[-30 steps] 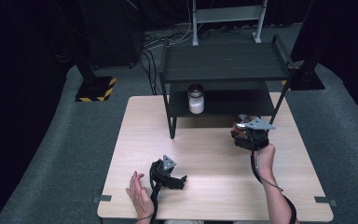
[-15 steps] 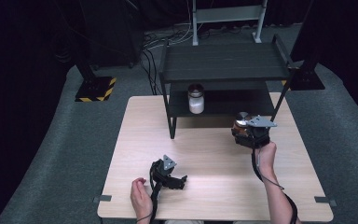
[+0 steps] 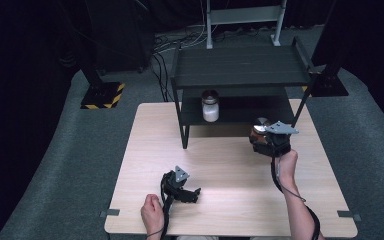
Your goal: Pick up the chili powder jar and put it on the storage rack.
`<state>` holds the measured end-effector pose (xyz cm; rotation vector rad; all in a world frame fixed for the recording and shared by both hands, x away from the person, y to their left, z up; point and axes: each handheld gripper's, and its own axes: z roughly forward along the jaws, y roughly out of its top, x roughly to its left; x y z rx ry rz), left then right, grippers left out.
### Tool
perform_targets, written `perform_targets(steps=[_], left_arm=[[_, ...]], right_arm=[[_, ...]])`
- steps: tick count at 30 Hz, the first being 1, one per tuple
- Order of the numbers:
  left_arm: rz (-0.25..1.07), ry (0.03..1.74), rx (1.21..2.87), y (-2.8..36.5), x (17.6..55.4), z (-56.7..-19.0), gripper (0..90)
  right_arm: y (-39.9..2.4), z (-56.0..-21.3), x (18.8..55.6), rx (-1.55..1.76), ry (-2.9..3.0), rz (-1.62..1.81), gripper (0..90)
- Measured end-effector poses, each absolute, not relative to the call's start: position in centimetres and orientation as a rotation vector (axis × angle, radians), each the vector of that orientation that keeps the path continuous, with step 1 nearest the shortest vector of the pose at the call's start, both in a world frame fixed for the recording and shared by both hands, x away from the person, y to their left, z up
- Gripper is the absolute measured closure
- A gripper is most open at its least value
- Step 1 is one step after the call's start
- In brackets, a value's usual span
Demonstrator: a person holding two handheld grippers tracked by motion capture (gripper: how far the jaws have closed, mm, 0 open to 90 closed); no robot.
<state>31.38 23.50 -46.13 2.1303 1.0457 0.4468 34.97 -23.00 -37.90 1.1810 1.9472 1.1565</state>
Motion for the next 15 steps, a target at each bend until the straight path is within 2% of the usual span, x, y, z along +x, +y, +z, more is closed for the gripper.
perform_targets(steps=[15], left_arm=[[0.447,1.046,2.13,23.5,31.38,-46.14,0.1]], right_arm=[[-23.2,-37.23,34.95,1.18,1.939,1.16,31.0]])
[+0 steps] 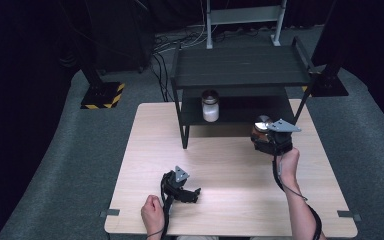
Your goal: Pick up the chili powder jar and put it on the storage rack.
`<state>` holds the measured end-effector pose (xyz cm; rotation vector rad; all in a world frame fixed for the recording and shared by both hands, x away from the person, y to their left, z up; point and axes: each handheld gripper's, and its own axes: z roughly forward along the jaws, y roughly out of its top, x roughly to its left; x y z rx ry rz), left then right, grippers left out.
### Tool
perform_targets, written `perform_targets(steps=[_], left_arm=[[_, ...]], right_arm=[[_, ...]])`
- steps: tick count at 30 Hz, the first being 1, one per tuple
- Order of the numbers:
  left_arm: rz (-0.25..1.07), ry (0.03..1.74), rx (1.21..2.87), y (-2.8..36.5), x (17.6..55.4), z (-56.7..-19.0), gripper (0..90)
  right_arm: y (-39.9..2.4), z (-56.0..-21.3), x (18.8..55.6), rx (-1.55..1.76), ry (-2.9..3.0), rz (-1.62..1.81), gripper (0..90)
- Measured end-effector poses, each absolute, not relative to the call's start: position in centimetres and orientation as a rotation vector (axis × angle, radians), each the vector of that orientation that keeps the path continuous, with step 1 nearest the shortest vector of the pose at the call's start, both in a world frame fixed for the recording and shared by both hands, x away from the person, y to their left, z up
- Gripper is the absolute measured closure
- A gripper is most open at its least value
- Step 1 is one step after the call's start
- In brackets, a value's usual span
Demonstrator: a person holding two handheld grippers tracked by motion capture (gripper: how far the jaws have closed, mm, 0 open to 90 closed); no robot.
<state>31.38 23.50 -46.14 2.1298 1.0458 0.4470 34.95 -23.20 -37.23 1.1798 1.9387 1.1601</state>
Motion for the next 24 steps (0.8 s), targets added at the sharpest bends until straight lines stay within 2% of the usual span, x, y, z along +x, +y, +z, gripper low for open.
perform_targets(steps=[24], left_arm=[[0.447,1.046,2.13,23.5,31.4,-46.1,0.1]], right_arm=[[-23.4,-36.1,35.1,1.163,1.922,1.161,31.0]])
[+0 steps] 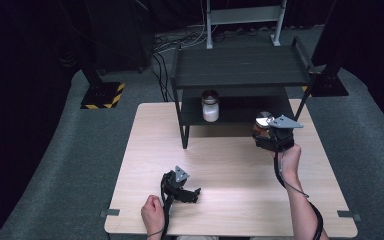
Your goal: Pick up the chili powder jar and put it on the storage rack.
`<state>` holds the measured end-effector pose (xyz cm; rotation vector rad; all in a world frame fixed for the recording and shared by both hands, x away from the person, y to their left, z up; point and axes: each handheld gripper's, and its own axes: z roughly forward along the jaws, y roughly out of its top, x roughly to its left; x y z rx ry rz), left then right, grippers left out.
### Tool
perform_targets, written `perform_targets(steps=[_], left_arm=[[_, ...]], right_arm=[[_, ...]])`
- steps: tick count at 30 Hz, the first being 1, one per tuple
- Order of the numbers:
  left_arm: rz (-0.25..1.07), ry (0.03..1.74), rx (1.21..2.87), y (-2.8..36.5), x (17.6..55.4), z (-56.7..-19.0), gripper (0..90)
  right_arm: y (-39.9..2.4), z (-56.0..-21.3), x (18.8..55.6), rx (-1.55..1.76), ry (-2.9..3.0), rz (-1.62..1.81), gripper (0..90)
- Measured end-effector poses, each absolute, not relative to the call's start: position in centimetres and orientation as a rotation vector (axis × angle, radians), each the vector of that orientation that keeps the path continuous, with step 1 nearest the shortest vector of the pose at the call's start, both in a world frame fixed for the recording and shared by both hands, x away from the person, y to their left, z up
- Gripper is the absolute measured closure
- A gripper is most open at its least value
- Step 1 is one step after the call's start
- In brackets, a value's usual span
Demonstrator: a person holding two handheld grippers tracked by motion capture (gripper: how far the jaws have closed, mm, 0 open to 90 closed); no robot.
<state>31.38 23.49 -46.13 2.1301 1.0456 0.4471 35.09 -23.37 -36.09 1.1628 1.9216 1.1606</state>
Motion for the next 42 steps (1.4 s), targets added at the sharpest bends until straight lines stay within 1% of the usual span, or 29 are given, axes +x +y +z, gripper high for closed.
perform_targets(steps=[42], left_arm=[[0.447,1.046,2.13,23.5,31.4,-46.1,0.1]], right_arm=[[-23.3,-34.7,35.4,1.16,1.854,1.209,31.0]])
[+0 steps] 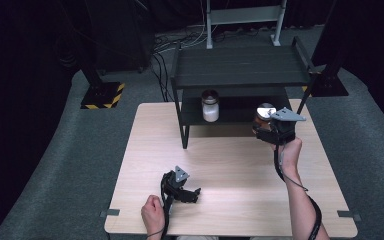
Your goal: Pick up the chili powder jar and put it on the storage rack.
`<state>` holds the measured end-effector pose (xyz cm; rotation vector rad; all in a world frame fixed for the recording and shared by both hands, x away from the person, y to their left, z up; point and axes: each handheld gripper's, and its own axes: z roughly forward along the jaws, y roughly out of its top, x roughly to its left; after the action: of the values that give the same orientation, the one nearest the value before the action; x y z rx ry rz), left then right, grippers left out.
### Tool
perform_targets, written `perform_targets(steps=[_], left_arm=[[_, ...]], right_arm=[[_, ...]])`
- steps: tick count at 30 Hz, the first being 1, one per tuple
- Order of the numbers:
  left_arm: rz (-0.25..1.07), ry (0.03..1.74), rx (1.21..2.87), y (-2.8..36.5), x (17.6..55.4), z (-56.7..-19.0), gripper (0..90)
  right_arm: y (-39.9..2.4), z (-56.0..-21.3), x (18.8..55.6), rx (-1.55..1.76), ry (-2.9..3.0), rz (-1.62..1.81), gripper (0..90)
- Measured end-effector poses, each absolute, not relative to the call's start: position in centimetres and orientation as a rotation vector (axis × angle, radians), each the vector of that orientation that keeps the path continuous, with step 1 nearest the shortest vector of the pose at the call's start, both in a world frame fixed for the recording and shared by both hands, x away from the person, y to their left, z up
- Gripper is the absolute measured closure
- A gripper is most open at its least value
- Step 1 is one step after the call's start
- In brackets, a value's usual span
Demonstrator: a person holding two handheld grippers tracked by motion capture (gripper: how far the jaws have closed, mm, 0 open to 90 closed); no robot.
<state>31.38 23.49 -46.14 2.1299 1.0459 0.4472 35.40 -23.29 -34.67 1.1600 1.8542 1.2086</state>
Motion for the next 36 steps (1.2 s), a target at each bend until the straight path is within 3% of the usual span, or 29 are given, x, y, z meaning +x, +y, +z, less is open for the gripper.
perform_targets(steps=[36], left_arm=[[0.447,1.046,2.13,23.5,31.4,-46.1,0.1]], right_arm=[[-23.1,-33.1,36.9,1.158,1.834,1.199,31.0]])
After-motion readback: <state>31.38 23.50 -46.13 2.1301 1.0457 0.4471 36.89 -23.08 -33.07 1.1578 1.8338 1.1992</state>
